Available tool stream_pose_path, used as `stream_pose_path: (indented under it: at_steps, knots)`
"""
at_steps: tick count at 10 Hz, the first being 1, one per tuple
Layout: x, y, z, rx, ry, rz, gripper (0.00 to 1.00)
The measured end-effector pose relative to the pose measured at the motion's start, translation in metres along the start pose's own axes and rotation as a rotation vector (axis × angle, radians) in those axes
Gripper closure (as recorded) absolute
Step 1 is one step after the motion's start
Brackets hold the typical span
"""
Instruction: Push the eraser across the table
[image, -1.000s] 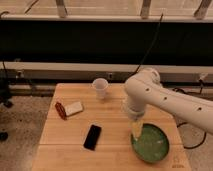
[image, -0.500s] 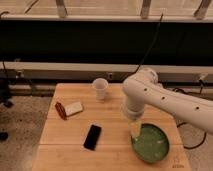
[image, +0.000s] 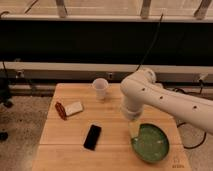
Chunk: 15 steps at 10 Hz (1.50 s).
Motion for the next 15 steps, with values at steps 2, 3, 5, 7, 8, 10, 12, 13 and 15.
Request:
stream_pose_path:
  at_steps: [2, 3, 5, 7, 8, 10, 12, 13, 15]
  knots:
    - [-0.002, -0.001, 0.001, -0.002, 0.000, -0.005, 0.20]
    - [-0.004, -0.001, 0.001, -0.003, 0.000, -0.008, 0.20]
    - [-0.006, -0.002, 0.001, -0.003, 0.000, -0.013, 0.20]
    - [-0.008, -0.003, 0.001, -0.003, 0.000, -0.017, 0.20]
    - [-0.009, -0.003, 0.001, -0.005, 0.000, -0.019, 0.20]
    - [-0.011, -0.004, 0.001, -0.005, 0.000, -0.023, 0.20]
    - [-0.014, -0.005, 0.002, -0.005, 0.001, -0.029, 0.20]
    - [-0.014, -0.005, 0.002, -0.004, 0.001, -0.030, 0.20]
    - [-0.017, -0.005, 0.002, -0.004, 0.000, -0.036, 0.20]
